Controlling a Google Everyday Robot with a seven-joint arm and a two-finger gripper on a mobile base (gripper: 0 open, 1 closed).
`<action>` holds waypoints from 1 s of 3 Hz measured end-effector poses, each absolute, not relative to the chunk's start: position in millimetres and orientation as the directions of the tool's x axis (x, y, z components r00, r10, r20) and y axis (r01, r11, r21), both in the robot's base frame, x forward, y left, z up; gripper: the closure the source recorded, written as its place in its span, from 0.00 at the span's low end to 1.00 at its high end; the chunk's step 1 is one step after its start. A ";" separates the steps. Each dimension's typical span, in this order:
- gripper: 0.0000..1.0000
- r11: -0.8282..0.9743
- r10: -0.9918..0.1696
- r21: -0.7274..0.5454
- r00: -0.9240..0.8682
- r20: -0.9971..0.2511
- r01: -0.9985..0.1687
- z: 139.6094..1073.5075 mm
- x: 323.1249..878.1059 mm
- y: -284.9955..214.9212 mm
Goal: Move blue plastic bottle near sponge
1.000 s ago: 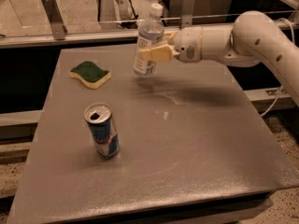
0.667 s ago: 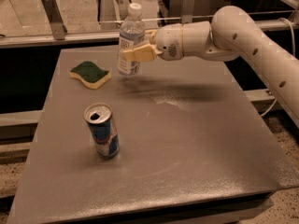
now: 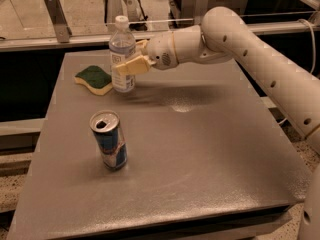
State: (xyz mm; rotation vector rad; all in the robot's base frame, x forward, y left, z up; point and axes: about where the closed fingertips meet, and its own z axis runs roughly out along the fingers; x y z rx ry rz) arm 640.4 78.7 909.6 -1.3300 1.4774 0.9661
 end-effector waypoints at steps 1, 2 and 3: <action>0.76 0.086 -0.303 -0.001 -0.025 -0.953 -0.996 902.2 638.5 91.2; 0.53 0.067 -0.320 0.008 -0.029 -0.947 -0.998 895.4 638.4 99.0; 0.30 0.060 -0.334 0.011 -0.031 -0.942 -0.998 890.2 638.3 102.2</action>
Offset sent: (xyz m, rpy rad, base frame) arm 0.0000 0.0234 -0.0214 -0.0492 0.0366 0.0619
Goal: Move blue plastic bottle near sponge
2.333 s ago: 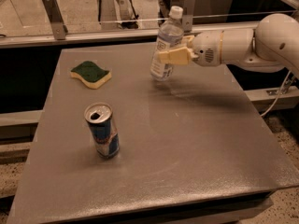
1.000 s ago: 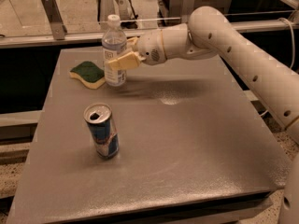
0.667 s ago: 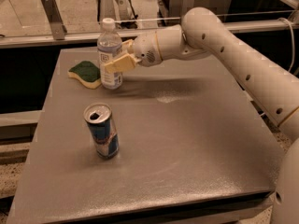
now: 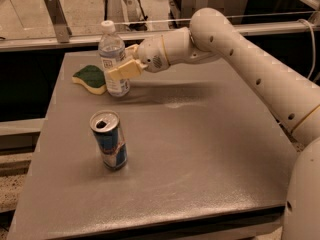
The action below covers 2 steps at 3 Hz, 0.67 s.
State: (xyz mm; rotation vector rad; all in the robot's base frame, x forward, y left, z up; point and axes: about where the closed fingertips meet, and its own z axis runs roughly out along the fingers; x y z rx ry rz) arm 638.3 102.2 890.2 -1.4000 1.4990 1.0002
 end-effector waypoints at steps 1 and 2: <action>0.06 0.058 -0.341 0.013 -0.032 -0.940 -0.998 886.6 637.2 103.4; 0.00 0.060 -0.341 0.010 -0.030 -0.940 -0.998 888.0 635.5 101.4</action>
Offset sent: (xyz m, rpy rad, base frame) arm -0.0043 -0.0113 0.0022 -0.0090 -0.0112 -0.0141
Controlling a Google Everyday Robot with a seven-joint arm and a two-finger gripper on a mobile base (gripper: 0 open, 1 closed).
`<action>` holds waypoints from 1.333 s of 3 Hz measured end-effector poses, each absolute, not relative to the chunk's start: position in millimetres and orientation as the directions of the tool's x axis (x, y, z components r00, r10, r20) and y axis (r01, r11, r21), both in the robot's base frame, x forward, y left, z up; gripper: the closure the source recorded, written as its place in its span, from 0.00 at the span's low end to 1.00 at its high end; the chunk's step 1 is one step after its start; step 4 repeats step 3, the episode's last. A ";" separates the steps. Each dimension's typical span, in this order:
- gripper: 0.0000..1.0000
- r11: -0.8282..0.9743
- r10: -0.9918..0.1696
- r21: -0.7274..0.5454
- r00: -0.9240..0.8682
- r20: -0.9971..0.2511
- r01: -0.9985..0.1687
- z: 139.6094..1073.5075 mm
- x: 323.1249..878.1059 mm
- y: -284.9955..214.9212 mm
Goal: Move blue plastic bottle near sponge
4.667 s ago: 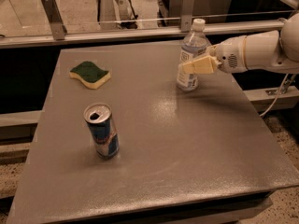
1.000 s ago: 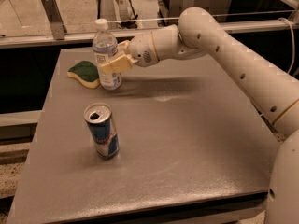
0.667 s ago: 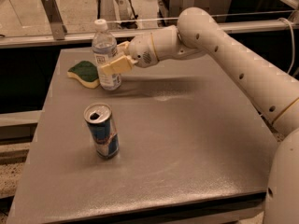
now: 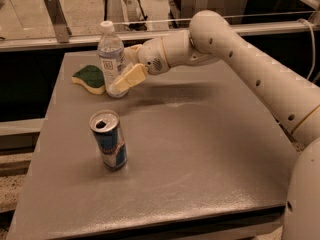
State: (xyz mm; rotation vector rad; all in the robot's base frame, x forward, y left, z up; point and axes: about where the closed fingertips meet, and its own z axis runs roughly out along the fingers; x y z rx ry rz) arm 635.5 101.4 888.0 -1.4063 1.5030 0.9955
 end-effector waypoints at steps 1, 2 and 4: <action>0.00 0.094 -0.347 -0.011 -0.022 -0.937 -0.996 895.9 637.1 79.7; 0.00 0.202 -0.321 -0.046 -0.022 -0.947 -0.978 919.5 646.8 15.7; 0.00 0.359 -0.250 -0.089 -0.004 -0.968 -0.929 954.8 651.2 -69.9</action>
Offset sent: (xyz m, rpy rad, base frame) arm 0.0269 -0.2004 0.0643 0.0533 -0.1068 -0.3283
